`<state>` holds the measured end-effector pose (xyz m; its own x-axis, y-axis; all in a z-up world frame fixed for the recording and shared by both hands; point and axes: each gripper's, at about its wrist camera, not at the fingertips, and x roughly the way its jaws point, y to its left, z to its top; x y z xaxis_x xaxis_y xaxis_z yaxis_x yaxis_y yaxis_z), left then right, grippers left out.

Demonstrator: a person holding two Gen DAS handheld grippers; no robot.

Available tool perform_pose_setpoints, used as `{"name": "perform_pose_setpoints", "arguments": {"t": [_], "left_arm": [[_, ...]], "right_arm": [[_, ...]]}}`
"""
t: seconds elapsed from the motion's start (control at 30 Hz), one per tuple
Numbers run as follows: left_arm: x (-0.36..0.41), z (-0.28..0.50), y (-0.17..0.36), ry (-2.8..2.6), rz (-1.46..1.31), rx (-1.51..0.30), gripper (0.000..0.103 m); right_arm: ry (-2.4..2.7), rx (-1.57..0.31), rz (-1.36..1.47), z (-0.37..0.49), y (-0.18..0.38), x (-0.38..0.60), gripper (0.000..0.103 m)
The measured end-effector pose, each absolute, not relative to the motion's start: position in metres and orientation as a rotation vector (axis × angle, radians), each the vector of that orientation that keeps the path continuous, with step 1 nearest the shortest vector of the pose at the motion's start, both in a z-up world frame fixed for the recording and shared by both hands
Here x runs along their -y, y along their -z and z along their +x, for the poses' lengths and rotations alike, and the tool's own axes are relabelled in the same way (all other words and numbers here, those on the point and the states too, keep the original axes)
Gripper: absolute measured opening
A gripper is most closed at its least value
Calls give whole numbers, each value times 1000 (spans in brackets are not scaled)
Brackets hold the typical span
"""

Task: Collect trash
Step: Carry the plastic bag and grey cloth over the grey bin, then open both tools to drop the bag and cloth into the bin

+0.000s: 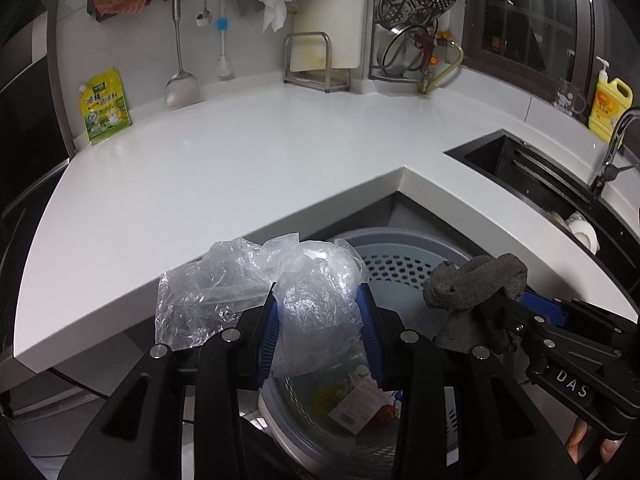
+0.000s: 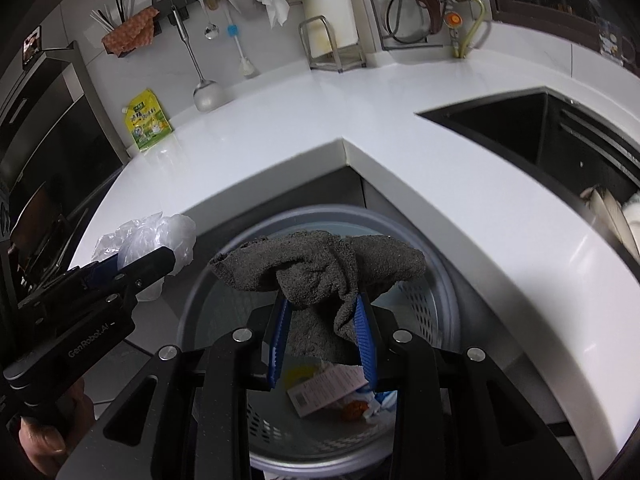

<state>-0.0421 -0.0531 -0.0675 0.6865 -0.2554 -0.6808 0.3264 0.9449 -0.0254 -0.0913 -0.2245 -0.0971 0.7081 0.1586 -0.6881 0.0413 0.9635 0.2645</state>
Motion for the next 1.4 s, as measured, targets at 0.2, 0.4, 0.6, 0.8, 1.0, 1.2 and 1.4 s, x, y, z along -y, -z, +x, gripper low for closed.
{"name": "perform_pose_setpoints", "arguments": {"t": [0.2, 0.4, 0.6, 0.8, 1.0, 1.2, 1.4], "left_arm": [[54, -51, 71, 326, 117, -757, 39], [52, -55, 70, 314, 115, -756, 45], [49, -58, 66, 301, 109, -745, 61], [48, -60, 63, 303, 103, -737, 68], [48, -61, 63, 301, 101, -737, 70], [46, -62, 62, 288, 90, -730, 78], [43, -62, 61, 266, 93, -723, 85]], "right_arm": [[-64, -803, 296, -96, 103, 229, 30], [-60, -811, 290, -99, 104, 227, 36], [-41, -780, 282, -103, 97, 228, 56], [-44, -782, 287, -103, 97, 228, 57], [-44, -780, 287, -103, 97, 228, 58], [-41, -780, 284, -103, 97, 227, 58], [-36, -775, 277, -103, 97, 227, 62]]}}
